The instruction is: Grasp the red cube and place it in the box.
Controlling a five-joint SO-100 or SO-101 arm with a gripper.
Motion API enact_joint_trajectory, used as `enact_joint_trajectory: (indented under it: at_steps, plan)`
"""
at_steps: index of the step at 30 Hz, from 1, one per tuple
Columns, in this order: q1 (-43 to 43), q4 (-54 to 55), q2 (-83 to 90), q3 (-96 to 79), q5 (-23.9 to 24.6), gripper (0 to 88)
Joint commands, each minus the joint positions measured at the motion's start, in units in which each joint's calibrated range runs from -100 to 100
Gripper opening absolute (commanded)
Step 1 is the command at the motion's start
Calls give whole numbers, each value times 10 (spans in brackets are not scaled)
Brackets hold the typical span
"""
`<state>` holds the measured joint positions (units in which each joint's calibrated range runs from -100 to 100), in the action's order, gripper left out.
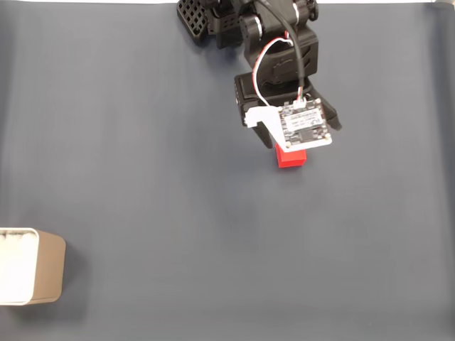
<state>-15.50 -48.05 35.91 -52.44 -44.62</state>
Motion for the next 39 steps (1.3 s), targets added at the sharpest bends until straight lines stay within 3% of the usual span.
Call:
enact_joint_trajectory:
  at_steps: [1,39]
  plan:
    - [2,19,-3,1,3,405]
    - [-32,136,-99,-72,25,400]
